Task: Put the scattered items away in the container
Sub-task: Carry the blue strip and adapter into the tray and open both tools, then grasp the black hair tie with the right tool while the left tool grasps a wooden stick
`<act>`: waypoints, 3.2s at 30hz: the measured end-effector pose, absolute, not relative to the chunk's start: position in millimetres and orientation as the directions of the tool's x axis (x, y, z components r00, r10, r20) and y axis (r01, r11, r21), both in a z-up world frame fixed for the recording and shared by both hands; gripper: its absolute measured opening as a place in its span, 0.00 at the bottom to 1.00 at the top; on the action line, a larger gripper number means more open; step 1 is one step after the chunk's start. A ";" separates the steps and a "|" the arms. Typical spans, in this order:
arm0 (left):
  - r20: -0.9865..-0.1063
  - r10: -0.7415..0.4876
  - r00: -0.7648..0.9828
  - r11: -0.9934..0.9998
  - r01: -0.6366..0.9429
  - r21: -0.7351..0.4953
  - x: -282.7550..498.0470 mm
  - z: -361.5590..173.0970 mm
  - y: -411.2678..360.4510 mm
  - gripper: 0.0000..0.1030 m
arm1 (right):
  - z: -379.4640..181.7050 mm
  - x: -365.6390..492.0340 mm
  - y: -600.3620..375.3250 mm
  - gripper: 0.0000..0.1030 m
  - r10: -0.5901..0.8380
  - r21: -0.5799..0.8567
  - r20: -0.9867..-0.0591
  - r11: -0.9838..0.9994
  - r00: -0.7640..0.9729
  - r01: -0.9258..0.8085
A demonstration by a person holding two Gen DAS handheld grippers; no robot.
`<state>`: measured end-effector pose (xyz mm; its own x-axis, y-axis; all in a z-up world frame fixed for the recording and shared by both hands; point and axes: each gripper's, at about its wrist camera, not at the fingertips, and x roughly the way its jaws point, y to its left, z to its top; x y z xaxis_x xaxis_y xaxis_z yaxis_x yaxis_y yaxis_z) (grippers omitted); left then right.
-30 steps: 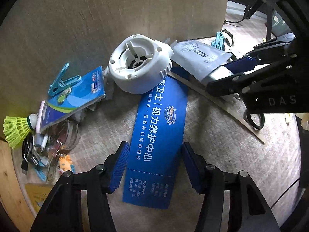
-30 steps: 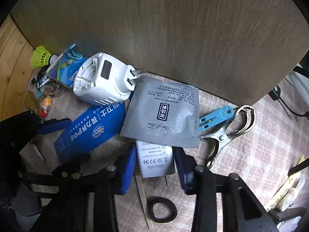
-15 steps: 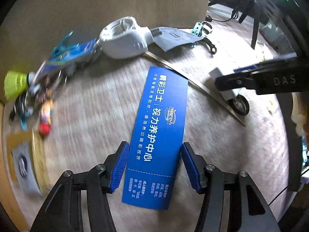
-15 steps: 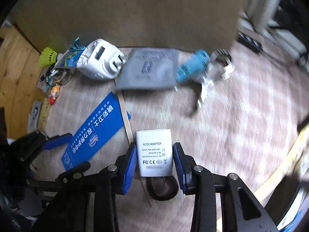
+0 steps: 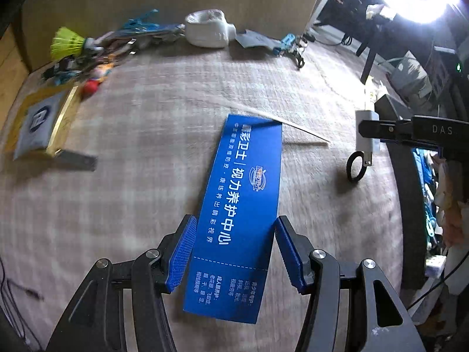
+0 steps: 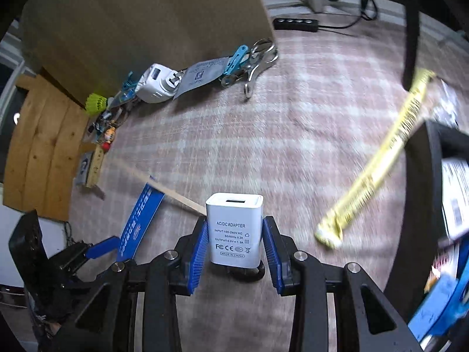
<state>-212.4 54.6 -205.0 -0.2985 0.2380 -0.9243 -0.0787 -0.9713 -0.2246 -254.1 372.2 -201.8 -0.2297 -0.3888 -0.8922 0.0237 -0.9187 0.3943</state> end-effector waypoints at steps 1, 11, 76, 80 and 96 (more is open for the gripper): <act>-0.920 0.249 -0.303 -0.969 -0.068 -0.239 -205.7 -198.3 49.5 0.58 | -199.7 -250.3 374.1 0.33 -0.393 0.400 -0.889 -0.916 -0.235 0.019; -0.903 0.234 -0.359 -0.972 -0.095 -0.214 -176.6 -150.0 31.1 0.58 | -171.8 -223.5 383.5 0.32 -0.425 0.442 -0.856 -0.897 -0.294 0.011; -0.877 0.393 -0.277 -0.863 -0.441 -0.248 -262.1 -135.9 323.4 0.65 | -117.6 -114.1 568.6 0.49 -0.199 0.311 -0.899 -0.918 -0.391 -0.246; -0.891 0.340 -0.300 -0.883 -0.428 -0.193 -266.1 -142.4 273.6 0.65 | -115.2 -126.4 542.5 0.49 -0.220 0.307 -0.899 -0.933 -0.380 -0.187; -0.943 0.118 -0.312 -0.849 -0.524 0.067 -285.1 -185.9 146.0 0.64 | -160.7 -190.1 432.2 0.49 -0.339 0.359 -0.907 -0.933 -0.249 -0.039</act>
<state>-285.1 146.0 -185.9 -0.3118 0.1178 -0.9428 -0.5240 -0.8490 0.0672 -190.1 432.2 -160.7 -0.2489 -0.3385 -0.9074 -0.0385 -0.9327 0.3585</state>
